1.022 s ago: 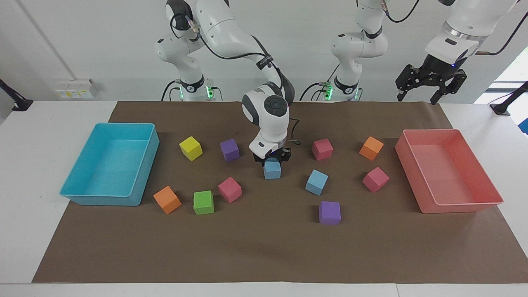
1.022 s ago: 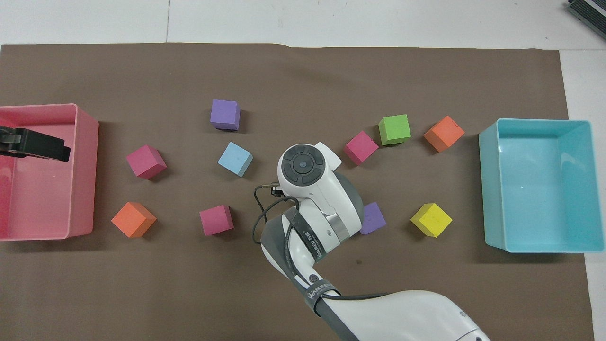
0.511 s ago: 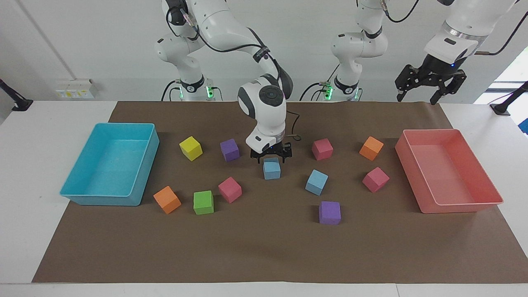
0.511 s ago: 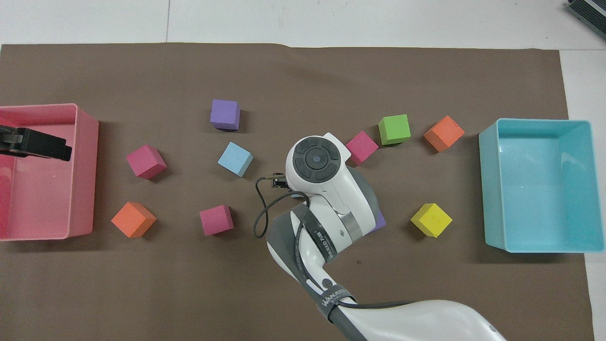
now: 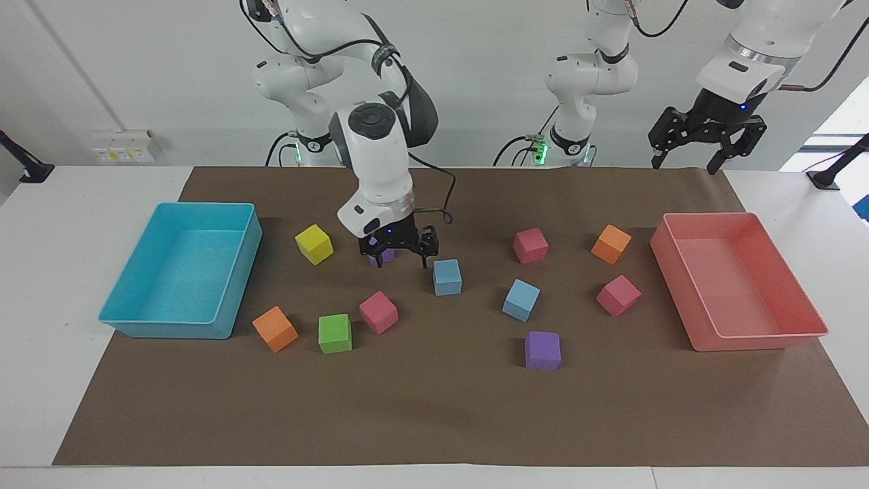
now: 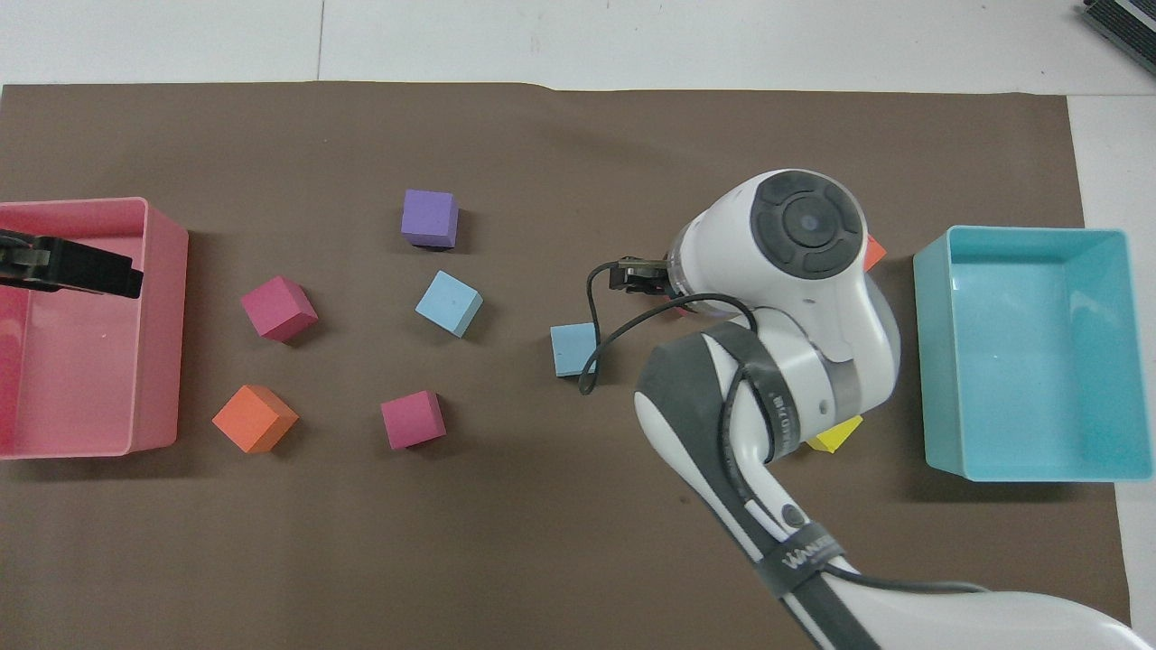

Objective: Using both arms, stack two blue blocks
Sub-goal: 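Withdraw the right gripper to rest while the left gripper reaches out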

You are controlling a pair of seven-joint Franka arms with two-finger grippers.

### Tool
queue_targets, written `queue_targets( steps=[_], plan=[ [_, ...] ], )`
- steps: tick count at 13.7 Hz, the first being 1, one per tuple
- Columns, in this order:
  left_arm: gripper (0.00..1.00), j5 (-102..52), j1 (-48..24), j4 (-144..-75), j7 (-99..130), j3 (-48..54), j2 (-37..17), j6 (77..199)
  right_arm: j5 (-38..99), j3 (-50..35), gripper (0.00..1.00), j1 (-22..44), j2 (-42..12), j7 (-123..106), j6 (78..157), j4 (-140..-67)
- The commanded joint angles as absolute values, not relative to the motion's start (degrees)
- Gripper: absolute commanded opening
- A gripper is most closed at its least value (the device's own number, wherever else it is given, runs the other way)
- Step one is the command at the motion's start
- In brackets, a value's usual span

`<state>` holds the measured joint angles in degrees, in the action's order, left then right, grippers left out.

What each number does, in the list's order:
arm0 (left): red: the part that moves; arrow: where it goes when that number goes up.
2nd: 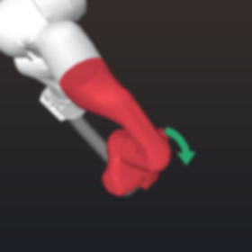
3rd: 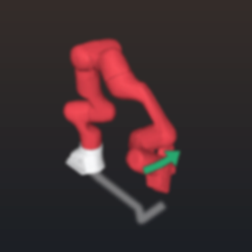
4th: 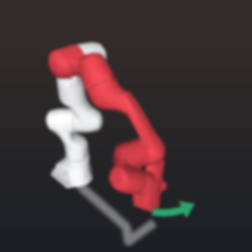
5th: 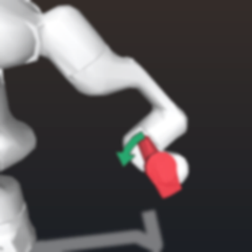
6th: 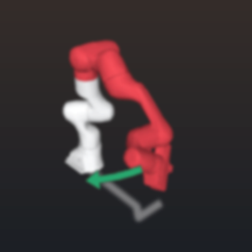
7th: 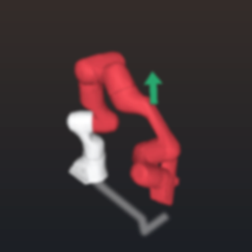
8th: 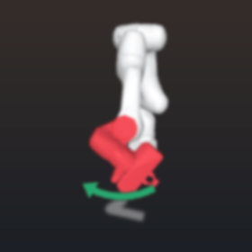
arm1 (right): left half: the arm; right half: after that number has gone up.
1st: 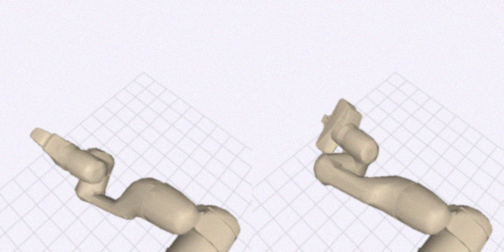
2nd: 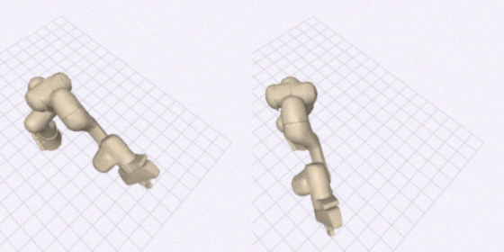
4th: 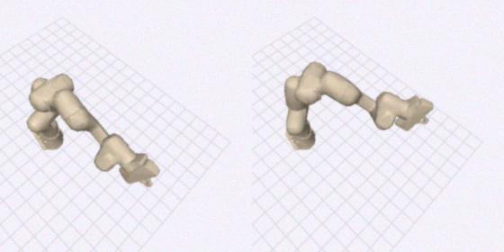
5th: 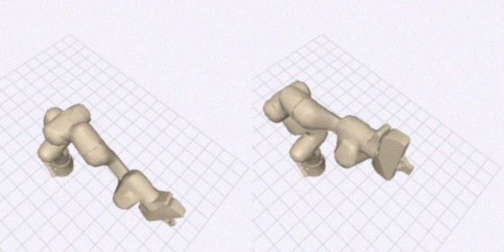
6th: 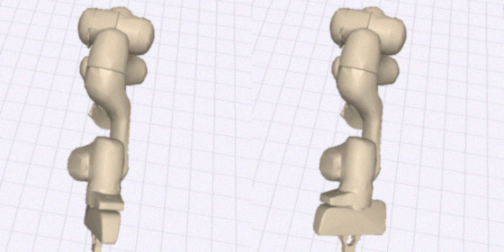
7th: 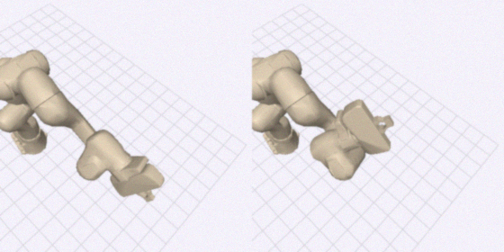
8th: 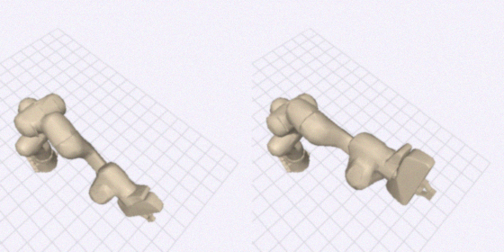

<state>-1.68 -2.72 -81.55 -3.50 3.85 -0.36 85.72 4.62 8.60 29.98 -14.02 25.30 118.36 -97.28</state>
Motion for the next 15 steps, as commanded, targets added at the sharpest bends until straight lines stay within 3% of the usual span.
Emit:
queue_targets(
  steps=[1, 10, 15],
  plan=[
    [1.0, -1.7, -3.5, -83.6, -3.1, 3.9, -0.1, 88.9, 3.5, 7.9, 1.0, 25.6, -9.9, 20.3, 114.2, -98.3],
    [1.0, -1.7, -9.6, -83.8, 1.1, 4.0, -6.8, 97.1, 3.2, 8.0, 1.0, 10.8, -0.7, 13.3, 96.2, -94.0],
    [1.0, -1.7, -12.9, -91.9, 2.1, 4.0, -7.5, 105.6, 1.9, 8.2, 1.0, 5.2, 2.2, 9.6, 89.4, -93.2]
  ],
)
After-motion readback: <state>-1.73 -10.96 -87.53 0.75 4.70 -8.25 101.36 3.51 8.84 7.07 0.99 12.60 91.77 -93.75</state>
